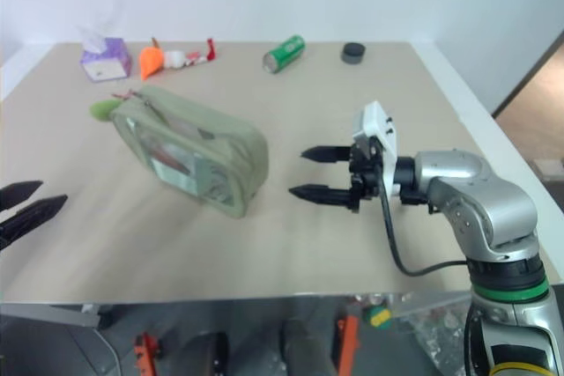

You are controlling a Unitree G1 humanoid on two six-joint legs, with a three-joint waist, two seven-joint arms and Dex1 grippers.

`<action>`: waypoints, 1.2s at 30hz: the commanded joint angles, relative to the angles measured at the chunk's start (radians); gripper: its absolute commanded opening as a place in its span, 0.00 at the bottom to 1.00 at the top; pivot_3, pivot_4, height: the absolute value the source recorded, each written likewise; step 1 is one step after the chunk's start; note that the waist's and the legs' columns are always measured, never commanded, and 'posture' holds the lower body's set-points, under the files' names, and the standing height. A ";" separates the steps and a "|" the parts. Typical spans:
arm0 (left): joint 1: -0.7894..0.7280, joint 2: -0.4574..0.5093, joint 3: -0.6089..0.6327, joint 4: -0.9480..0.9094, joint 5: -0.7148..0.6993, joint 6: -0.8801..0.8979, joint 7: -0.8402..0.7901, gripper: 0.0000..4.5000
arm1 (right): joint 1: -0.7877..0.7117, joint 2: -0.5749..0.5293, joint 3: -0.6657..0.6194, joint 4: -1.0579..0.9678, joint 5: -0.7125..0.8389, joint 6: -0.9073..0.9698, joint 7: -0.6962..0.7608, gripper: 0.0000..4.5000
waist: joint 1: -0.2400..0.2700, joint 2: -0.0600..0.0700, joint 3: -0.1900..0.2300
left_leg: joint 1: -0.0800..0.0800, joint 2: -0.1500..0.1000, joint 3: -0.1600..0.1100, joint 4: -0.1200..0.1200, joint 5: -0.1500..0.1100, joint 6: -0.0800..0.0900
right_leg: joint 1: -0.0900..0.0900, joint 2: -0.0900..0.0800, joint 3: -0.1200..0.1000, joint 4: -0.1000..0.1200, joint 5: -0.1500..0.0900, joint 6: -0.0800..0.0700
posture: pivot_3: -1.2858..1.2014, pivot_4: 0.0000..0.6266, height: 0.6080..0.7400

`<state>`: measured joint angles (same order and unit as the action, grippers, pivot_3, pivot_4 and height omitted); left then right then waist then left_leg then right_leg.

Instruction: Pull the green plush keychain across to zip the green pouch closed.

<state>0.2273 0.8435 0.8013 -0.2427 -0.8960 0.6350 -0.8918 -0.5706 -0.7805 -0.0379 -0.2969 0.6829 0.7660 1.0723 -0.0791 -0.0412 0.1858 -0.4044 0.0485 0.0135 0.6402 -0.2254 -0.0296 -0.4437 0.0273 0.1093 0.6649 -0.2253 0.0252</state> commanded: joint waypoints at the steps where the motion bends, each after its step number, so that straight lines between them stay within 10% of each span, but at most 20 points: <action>1: -0.017 -0.028 0.049 -0.017 -0.021 -0.021 0.026 0.91 | -0.050 0.029 0.014 -0.037 0.026 0.019 -0.025 0.89 | 0.000 0.000 0.000 | 0.000 0.000 0.000 0.000 0.000 0.000 | 0.000 0.000 0.000 0.000 0.000 0.000 | 0.52 0.24 1.00; 13: -0.112 -0.038 -0.016 -0.190 -0.085 -0.017 0.067 0.91 | -0.344 0.183 0.133 -0.056 0.015 0.189 -0.208 0.89 | -0.005 -0.003 -0.001 | 0.000 0.002 -0.001 0.001 0.000 -0.001 | 0.000 0.002 -0.001 0.001 0.004 0.002 | 0.52 0.24 1.00; 36: -0.218 0.035 -0.116 -0.349 -0.264 0.048 0.095 0.91 | -0.325 0.285 0.342 0.027 -0.239 -0.020 -0.174 0.89 | 0.000 -0.003 -0.001 | 0.000 0.002 -0.002 0.000 0.000 -0.001 | 0.000 0.002 -0.002 0.001 0.003 0.002 | 0.52 0.24 1.00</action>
<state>0.0072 0.8610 0.6784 -0.5564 -1.1395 0.6813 -0.7940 -0.8908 -0.4987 0.3105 -0.2672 0.4586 0.7698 0.8962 -0.0794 -0.0443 0.1849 -0.4047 0.0510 0.0118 0.6403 -0.2251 -0.0302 -0.4438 0.0299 0.1071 0.6661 -0.2222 0.0270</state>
